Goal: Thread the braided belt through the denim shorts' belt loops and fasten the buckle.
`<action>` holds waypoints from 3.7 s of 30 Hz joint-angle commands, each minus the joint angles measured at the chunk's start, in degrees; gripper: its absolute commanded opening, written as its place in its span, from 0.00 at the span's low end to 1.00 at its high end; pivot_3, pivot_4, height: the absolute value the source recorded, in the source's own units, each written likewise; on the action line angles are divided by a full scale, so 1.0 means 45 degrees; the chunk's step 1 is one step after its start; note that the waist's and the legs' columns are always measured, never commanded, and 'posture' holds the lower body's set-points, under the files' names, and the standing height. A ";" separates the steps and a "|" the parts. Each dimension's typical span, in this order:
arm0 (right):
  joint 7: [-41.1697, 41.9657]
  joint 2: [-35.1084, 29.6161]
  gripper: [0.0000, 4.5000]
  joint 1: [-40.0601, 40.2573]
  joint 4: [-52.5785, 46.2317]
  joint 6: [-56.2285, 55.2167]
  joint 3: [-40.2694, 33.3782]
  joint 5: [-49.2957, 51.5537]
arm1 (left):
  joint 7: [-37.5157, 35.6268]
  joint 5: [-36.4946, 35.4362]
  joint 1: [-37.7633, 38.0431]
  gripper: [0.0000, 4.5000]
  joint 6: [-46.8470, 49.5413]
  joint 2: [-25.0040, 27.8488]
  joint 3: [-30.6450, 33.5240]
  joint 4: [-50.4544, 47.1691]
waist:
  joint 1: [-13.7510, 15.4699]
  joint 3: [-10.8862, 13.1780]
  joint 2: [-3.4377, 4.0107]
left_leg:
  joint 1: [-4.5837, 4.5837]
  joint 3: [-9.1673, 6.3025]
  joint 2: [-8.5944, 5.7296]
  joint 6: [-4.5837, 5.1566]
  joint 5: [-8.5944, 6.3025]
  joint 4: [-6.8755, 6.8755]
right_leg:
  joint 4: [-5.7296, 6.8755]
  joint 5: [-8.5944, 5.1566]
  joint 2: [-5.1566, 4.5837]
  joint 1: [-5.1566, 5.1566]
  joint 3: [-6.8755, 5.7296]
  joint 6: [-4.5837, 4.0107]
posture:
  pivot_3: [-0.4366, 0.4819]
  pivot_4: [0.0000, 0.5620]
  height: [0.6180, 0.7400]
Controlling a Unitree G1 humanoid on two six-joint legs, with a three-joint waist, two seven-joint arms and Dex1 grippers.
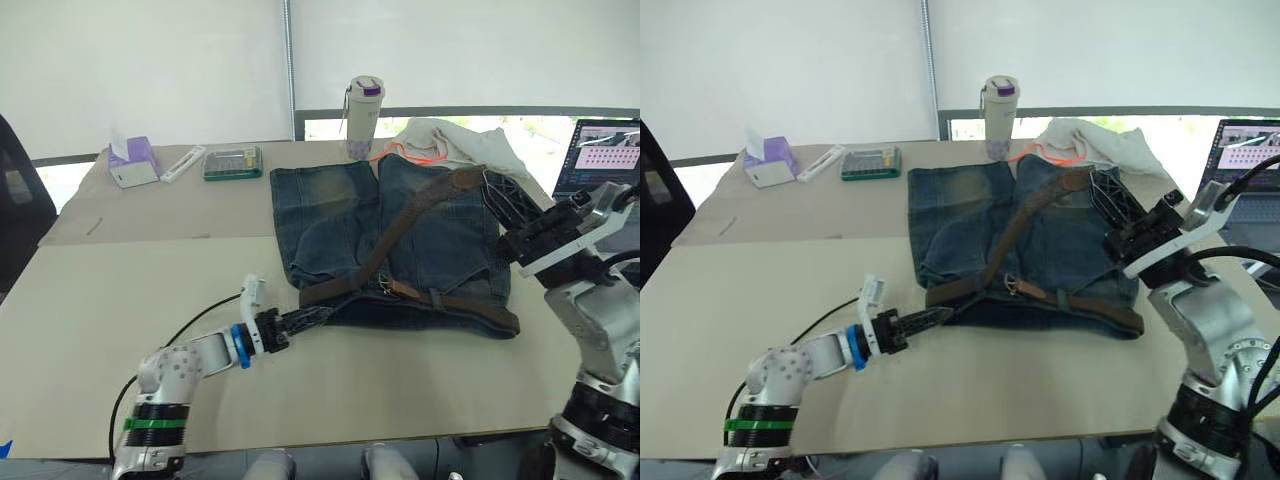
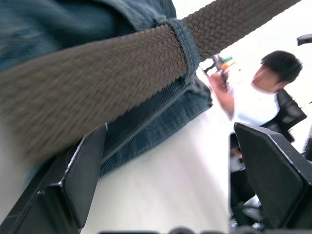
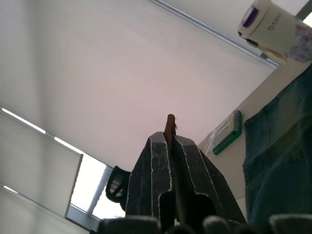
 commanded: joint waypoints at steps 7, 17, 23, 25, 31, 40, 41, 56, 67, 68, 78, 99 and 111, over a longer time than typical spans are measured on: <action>-0.0932 0.1427 0.00 0.0459 -0.1681 -0.1346 0.2089 0.0339 | 0.1251 -0.5852 -0.0688 0.99 0.1016 -0.1010 0.1162 -0.2186 | 0.0035 0.0001 0.0007 | -0.0008 -0.0036 0.0010 0.0000 0.0001 0.0003 | -0.0044 0.0033 -0.0006 0.0011 -0.0001 -0.0031 | 0.48 0.27 1.00; -0.0708 0.1788 0.00 0.0757 -0.2107 -0.1998 0.3341 0.0339 | 0.5864 -0.7716 -0.1745 0.99 0.0480 -0.3121 -0.0047 -0.1399 | -0.0019 0.0001 0.0014 | -0.0007 -0.0020 -0.0020 0.0000 0.0002 0.0008 | -0.0084 0.0070 0.0008 0.0029 0.0003 -0.0040 | 0.48 0.27 1.00; -0.0566 0.1474 0.00 0.1040 -0.2031 -0.2133 0.3634 0.0339 | 0.6350 -0.8010 -0.2124 0.99 -0.0674 -0.3839 -0.0075 -0.1439 | -0.0004 0.0000 0.0015 | -0.0002 0.0008 -0.0020 -0.0002 0.0005 0.0009 | -0.0084 0.0089 0.0026 0.0030 -0.0001 -0.0072 | 0.48 0.27 1.00; -0.0590 0.1456 0.00 0.1121 -0.2028 -0.2289 0.3743 0.0339 | 0.6689 -0.8189 -0.2311 0.99 -0.1325 -0.4224 0.0075 -0.1468 | 0.0002 0.0000 0.0015 | -0.0006 0.0012 -0.0023 -0.0003 0.0006 0.0014 | -0.0090 0.0089 0.0024 0.0032 0.0000 -0.0072 | 0.48 0.27 1.00; -0.0846 0.1466 0.00 0.1365 -0.1943 -0.3000 0.4026 0.0130 | 0.7443 -0.7954 -0.2746 0.99 -0.3109 -0.4895 0.0554 -0.1476 | 0.0012 0.0001 0.0013 | -0.0008 0.0017 -0.0026 -0.0003 0.0006 0.0013 | -0.0099 0.0090 0.0022 0.0038 0.0001 -0.0072 | 0.48 0.27 1.00; -0.1026 0.1552 0.00 0.1535 -0.1973 -0.3682 0.4374 -0.0252 | 0.8300 -0.7829 -0.2798 0.99 -0.3797 -0.5368 0.0105 -0.1380 | 0.0008 0.0001 0.0012 | -0.0008 0.0018 -0.0029 -0.0002 0.0007 0.0017 | -0.0097 0.0092 0.0026 0.0040 0.0000 -0.0070 | 0.48 0.27 1.00; -0.1018 0.1549 0.00 0.1545 -0.1976 -0.3715 0.4405 -0.0277 | 0.8350 -0.7788 -0.2814 0.99 -0.3869 -0.5399 0.0099 -0.1349 | 0.0008 0.0001 0.0012 | -0.0008 0.0019 -0.0030 -0.0002 0.0007 0.0017 | -0.0097 0.0093 0.0025 0.0040 -0.0001 -0.0070 | 0.48 0.27 1.00; -0.0825 0.1854 0.00 0.1805 -0.2147 -0.3912 0.5093 -0.0822 | 0.9337 -0.8004 -0.2888 0.02 -0.4403 -0.5803 0.0217 -0.0900 | 0.0008 0.0001 0.0012 | -0.0007 0.0018 -0.0034 -0.0002 0.0008 0.0024 | -0.0095 0.0095 0.0027 0.0044 -0.0002 -0.0069 | 0.48 0.27 1.00; 0.0858 0.0531 0.38 0.2280 -0.2503 -0.2993 0.5263 -0.2414 | 0.9322 -0.6968 -0.2848 0.00 -0.4093 -0.4809 0.0088 -0.0937 | 0.0002 0.0000 0.0014 | -0.0004 0.0020 -0.0036 -0.0001 0.0008 0.0027 | -0.0092 0.0097 0.0030 0.0046 -0.0003 -0.0070 | 0.48 0.27 1.00; 0.1147 0.0032 0.47 0.2414 -0.2526 -0.2735 0.5265 -0.2964 | 0.9246 -0.6732 -0.2894 0.00 -0.3937 -0.4520 0.0009 -0.0927 | 0.0006 0.0000 0.0014 | -0.0002 0.0020 -0.0035 -0.0001 0.0008 0.0027 | -0.0092 0.0097 0.0032 0.0046 -0.0003 -0.0070 | 0.48 0.27 1.00; 0.7517 -0.5926 0.91 0.4835 -0.2650 -0.3594 0.7418 -1.3460 | 0.8583 -0.3772 -0.3278 0.00 -0.4195 -0.3208 -0.0216 -0.0058 | 0.0160 0.0000 0.0003 | 0.0001 0.0023 -0.0052 -0.0006 0.0010 0.0047 | -0.0097 0.0064 0.0026 0.0063 -0.0009 -0.0003 | 0.48 0.27 1.00; 1.0136 -0.5373 0.91 0.3265 -0.0803 -0.6893 0.9325 -2.2792 | 0.8080 -0.2346 -0.2977 0.00 -0.3568 -0.3775 0.0036 -0.0045 | 0.0298 0.0005 -0.0019 | 0.0005 0.0018 -0.0050 -0.0102 0.0065 0.0044 | -0.0093 0.0115 0.0021 0.0063 -0.0004 -0.0025 | 0.48 0.27 1.00; 1.0060 -0.3858 0.91 0.2646 -0.1782 -0.5093 0.9086 -2.2692 | 0.5847 -0.1915 -0.1830 0.00 -0.3169 -0.3312 -0.0444 -0.0916 | 0.0235 0.0000 -0.0011 | 0.0015 0.0019 -0.0047 -0.0102 0.0065 0.0049 | -0.0085 0.0127 0.0024 0.0062 -0.0001 -0.0042 | 0.48 0.27 1.00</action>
